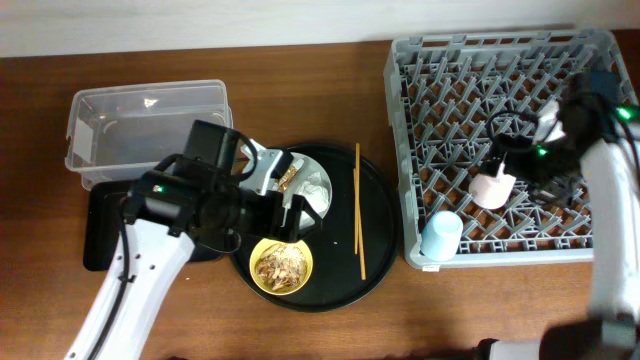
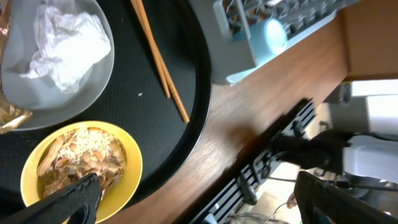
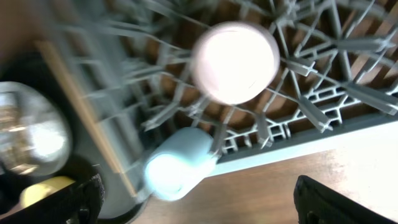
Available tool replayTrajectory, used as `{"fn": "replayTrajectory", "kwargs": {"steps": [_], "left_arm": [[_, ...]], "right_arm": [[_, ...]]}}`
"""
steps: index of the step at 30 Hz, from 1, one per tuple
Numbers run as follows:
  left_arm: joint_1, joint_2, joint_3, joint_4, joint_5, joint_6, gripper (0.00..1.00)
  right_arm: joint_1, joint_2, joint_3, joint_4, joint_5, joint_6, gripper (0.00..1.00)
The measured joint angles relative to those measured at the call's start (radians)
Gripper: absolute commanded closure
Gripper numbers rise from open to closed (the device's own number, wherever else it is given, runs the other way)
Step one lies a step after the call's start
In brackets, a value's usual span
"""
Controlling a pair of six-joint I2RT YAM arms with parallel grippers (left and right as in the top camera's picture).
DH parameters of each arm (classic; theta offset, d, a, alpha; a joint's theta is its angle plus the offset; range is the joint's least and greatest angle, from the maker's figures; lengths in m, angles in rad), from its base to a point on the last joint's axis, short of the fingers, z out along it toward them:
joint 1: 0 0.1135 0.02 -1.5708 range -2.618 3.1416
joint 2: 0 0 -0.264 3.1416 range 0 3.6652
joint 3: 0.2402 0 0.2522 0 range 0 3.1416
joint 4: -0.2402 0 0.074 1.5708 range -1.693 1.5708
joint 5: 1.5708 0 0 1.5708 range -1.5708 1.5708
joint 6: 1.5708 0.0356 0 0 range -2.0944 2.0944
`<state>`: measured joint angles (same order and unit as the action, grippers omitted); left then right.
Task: Sort waste into correct bins and load items into the dishwasher rack
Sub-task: 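Lower the pink cup into the rack with the right gripper and release, then grasp the yellow bowl with the left gripper and tip food onto black tray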
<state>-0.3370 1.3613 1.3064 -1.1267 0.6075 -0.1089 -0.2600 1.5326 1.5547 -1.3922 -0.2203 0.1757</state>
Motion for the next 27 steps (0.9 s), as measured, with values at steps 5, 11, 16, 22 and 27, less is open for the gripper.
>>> {"fn": "replayTrajectory", "kwargs": {"steps": [5, 11, 16, 22, 27], "left_arm": [[-0.255, -0.003, -0.135, 0.071, -0.473, -0.201, 0.49], [-0.475, 0.243, -0.364, 0.376, -0.627, -0.342, 0.94], [-0.533, 0.286, -0.36, 0.37, -0.721, -0.398, 1.0], [-0.456, 0.098, -0.181, 0.155, -0.682, -0.381, 1.0], [0.29, -0.064, -0.152, 0.118, -0.184, -0.046, 1.0]], "right_arm": [[0.0, -0.484, 0.047, -0.045, -0.187, -0.007, 0.0], [0.0, -0.496, 0.043, -0.111, -0.227, -0.015, 0.04], [0.0, -0.496, 0.009, -0.111, -0.227, -0.015, 0.05], [0.0, -0.496, 0.006, -0.108, -0.227, -0.015, 0.05], [0.0, -0.496, 0.004, -0.095, -0.227, -0.015, 0.05]]}}
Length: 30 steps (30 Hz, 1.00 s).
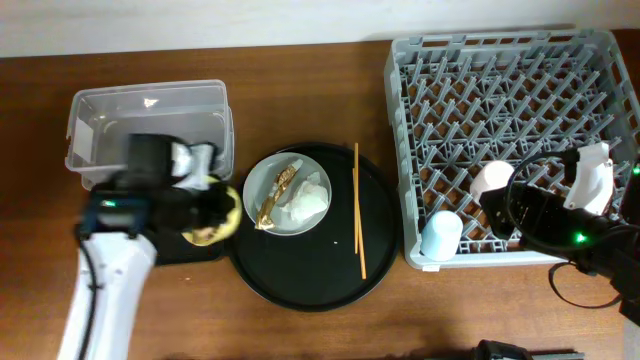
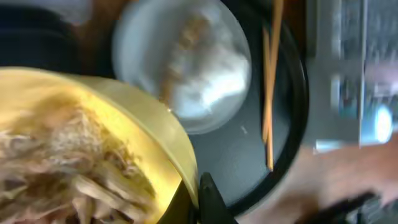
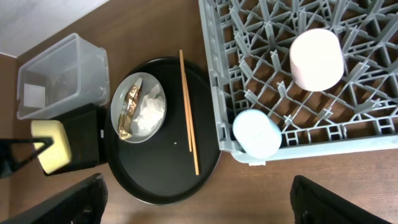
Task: Sort waste into correct bins and load items into the dishwasher rack
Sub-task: 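Grasp the yellow bowl with the left gripper and tip food onto black tray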
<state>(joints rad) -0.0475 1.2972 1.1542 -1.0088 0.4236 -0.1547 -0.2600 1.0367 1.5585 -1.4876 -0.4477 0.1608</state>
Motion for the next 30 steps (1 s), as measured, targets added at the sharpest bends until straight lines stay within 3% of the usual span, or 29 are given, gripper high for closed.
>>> {"fn": "replayTrajectory", "kwargs": {"steps": [2, 5, 10, 16, 20, 23, 24, 30], "left_arm": [[0.238, 0.115, 0.002, -0.018, 0.249, 0.173, 1.0], [0.389, 0.391, 0.002, -0.024, 0.586, 0.392, 1.0], [0.522, 0.517, 0.002, -0.066, 0.917, 0.515, 1.0], [0.571, 0.519, 0.002, -0.223, 1.031, 0.604, 1.0], [0.573, 0.52, 0.003, -0.411, 1.062, 0.752, 1.0], [0.573, 0.52, 0.003, -0.464, 1.054, 0.882, 1.0], [0.578, 0.519, 0.003, -0.415, 1.05, 0.883, 1.0], [0.592, 0.494, 0.014, -0.513, 0.982, 0.909, 1.0]], "right_arm": [[0.0, 0.0, -0.001, -0.001, 0.0, 0.0, 0.06], [0.0, 0.0, -0.001, -0.001, 0.0, 0.0, 0.06], [0.0, 0.0, -0.001, -0.001, 0.0, 0.0, 0.05], [0.0, 0.0, -0.001, -0.001, 0.0, -0.003, 0.05], [0.0, 0.0, -0.001, -0.001, 0.0, -0.003, 0.05], [0.0, 0.0, -0.001, -0.002, 0.0, -0.003, 0.05], [0.0, 0.0, -0.001, -0.002, 0.0, -0.003, 0.05], [0.0, 0.0, -0.001, -0.005, 0.0, -0.007, 0.05]]}}
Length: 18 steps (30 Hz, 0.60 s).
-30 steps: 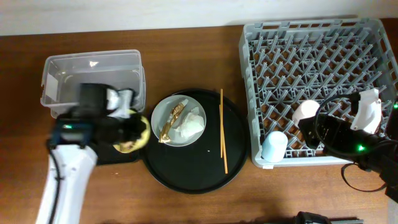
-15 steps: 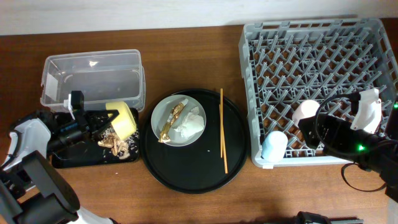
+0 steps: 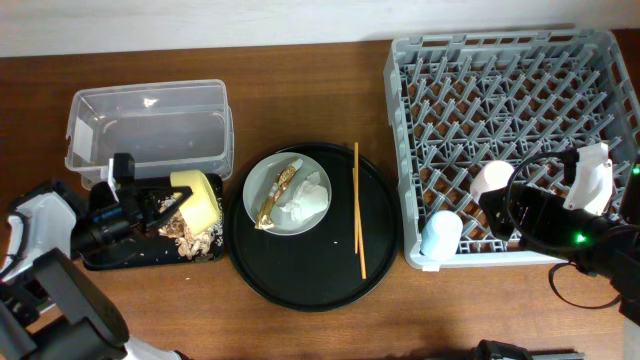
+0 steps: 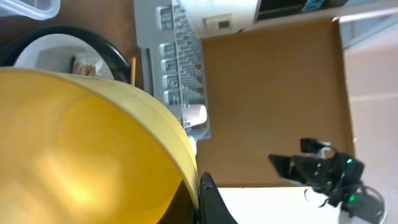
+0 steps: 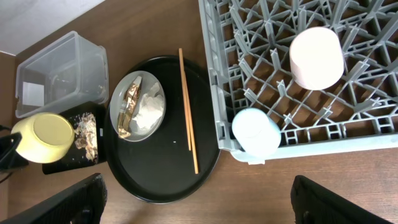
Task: Sort waste into correct bins and load items into the dishwasher rack
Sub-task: 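Grasp the yellow bowl with the left gripper and tip food onto black tray, then set the empty yellow bowl back on the round tray with the left gripper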
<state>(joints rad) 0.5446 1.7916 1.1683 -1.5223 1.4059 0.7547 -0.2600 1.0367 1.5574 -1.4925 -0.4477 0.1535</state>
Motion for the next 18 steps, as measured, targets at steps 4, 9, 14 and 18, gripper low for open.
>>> {"fn": "replayTrajectory", "kwargs": {"steps": [4, 9, 14, 18], "left_arm": [[-0.225, -0.181, 0.094, 0.195, -0.415, -0.435, 1.0], [-1.005, -0.336, 0.051, 0.37, -1.183, -1.132, 1.0], [-1.399, -0.16, -0.148, 0.591, -1.469, -1.419, 0.99], [-1.443, -0.109, -0.131, 0.603, -1.554, -1.433, 0.39]], "right_arm": [[0.0, 0.0, 0.0, -0.001, 0.0, 0.001, 0.04], [0.0, 0.0, -0.002, -0.004, 0.0, 0.0, 0.04], [0.0, 0.0, -0.002, -0.011, 0.0, 0.0, 0.04], [0.0, 0.0, -0.002, -0.011, 0.0, -0.004, 0.04]]}}
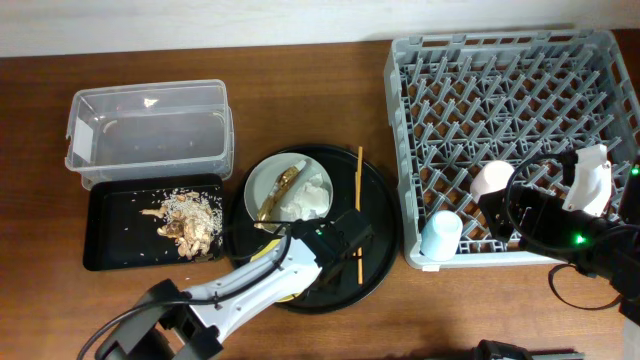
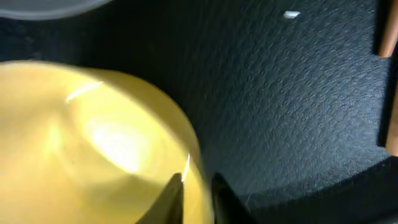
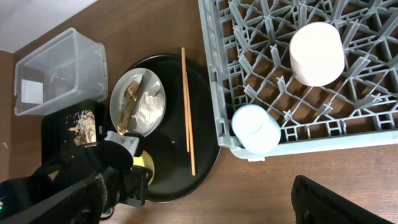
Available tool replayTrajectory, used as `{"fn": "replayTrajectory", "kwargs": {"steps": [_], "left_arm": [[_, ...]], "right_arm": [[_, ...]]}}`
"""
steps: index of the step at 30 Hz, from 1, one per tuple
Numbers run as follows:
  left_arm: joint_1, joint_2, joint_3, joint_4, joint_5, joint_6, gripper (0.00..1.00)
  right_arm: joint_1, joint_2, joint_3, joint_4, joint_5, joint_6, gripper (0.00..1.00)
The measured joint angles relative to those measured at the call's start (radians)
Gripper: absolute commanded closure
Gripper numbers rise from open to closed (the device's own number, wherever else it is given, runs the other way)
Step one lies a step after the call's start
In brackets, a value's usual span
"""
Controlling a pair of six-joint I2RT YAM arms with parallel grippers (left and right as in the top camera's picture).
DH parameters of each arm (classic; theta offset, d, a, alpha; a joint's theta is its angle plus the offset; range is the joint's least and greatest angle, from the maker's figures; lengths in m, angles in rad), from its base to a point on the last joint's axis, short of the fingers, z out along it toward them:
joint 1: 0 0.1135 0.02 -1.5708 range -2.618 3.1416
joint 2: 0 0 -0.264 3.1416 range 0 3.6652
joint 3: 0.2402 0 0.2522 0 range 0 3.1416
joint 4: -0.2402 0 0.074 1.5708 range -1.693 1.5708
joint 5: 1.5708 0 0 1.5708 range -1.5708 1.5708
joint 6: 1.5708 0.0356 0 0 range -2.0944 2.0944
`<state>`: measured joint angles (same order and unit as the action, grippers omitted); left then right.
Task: Sort waste into correct bins and load items into the dishwasher rack
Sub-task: 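Set the empty yellow bowl back on the round tray with the left gripper, then pick the foil wrapper off the plate with the left gripper, drop in clear bin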
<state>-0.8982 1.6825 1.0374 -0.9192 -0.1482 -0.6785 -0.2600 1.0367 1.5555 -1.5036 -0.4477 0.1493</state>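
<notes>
The yellow bowl (image 2: 93, 124), with no food in it, is low over the front left of the round black tray (image 1: 375, 265). My left gripper (image 2: 196, 180) is shut on its rim, one finger inside and one outside. In the right wrist view the bowl (image 3: 144, 165) peeks from under that arm. A grey plate (image 1: 290, 190) on the tray holds a tissue and a wrapper, with chopsticks (image 1: 358, 210) beside it. My right gripper (image 3: 196, 202) hangs open high above the table's front right. The grey rack (image 1: 510, 100) holds a pink cup (image 1: 492, 182) and a blue cup (image 1: 441, 235).
A clear plastic bin (image 1: 150, 130) stands at the back left. In front of it a black rectangular tray (image 1: 110, 240) holds food scraps (image 1: 185, 225). My left arm reaches across the table's front from the lower left.
My left gripper was holding the bowl tipped over the black rectangular tray. It now holds the bowl low over the round tray's front. My right arm has not moved.
My left gripper was open around the food-filled bowl on the round tray, the right one low over the rack's cups. Then the bowl was held over the rectangular tray and the right arm stood high. Scraps then lay in that tray. Now the bowl is back, without food.
</notes>
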Motion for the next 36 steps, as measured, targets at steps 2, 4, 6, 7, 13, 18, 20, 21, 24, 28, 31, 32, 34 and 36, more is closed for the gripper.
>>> {"fn": "replayTrajectory", "kwargs": {"steps": [2, 4, 6, 7, 13, 18, 20, 21, 24, 28, 31, 32, 34, 36], "left_arm": [[0.0, 0.005, 0.082, -0.08, -0.008, 0.013, 0.25], [0.003, 0.009, 0.145, -0.146, -0.034, 0.046, 0.25], [0.054, 0.012, 0.274, -0.138, -0.162, 0.109, 0.3], [0.098, 0.012, 0.279, -0.074, -0.186, 0.163, 0.34], [0.497, 0.253, 0.288, 0.227, -0.033, 0.52, 0.64], [0.499, 0.304, 0.323, 0.124, 0.019, 0.559, 1.0], [0.507, 0.249, 0.428, 0.043, 0.022, 0.536, 1.0], [0.511, 0.225, 0.447, 0.043, 0.024, 0.528, 1.0], [0.66, 0.041, 0.532, 0.069, -0.056, 0.486, 0.73], [0.88, 0.195, 0.533, 0.216, -0.084, 0.328, 0.27], [0.891, 0.202, 0.562, 0.207, 0.038, 0.28, 0.35], [0.881, 0.172, 0.589, 0.146, 0.086, 0.277, 0.37], [0.78, 0.065, 0.624, -0.05, 0.141, 0.338, 0.4], [0.505, 0.028, 0.6, -0.145, 0.167, 0.461, 0.44]], "right_arm": [[0.0, 0.0, 0.0, 0.0, 0.0, -0.001, 0.04], [0.0, 0.002, 0.0, -0.002, 0.0, -0.001, 0.04], [0.0, 0.018, 0.0, 0.0, 0.0, 0.0, 0.04], [0.0, 0.028, -0.001, -0.005, 0.0, -0.001, 0.05], [0.0, 0.068, -0.002, -0.029, 0.0, -0.022, 0.05], [0.0, 0.066, -0.002, -0.068, 0.0, -0.023, 0.07], [0.0, 0.051, -0.003, -0.069, 0.0, -0.023, 0.07], [0.0, 0.042, -0.003, -0.071, 0.0, -0.023, 0.07], [0.0, -0.028, -0.003, -0.063, 0.0, -0.027, 0.07], [0.0, -0.073, -0.003, -0.061, 0.0, -0.03, 0.07], [0.0, -0.073, -0.003, -0.077, 0.0, -0.03, 0.07], [0.0, -0.073, -0.003, -0.082, 0.0, -0.031, 0.07], [0.0, -0.073, -0.003, -0.082, 0.0, -0.033, 0.07], [0.0, -0.073, -0.003, -0.083, 0.0, -0.037, 0.07]]}}
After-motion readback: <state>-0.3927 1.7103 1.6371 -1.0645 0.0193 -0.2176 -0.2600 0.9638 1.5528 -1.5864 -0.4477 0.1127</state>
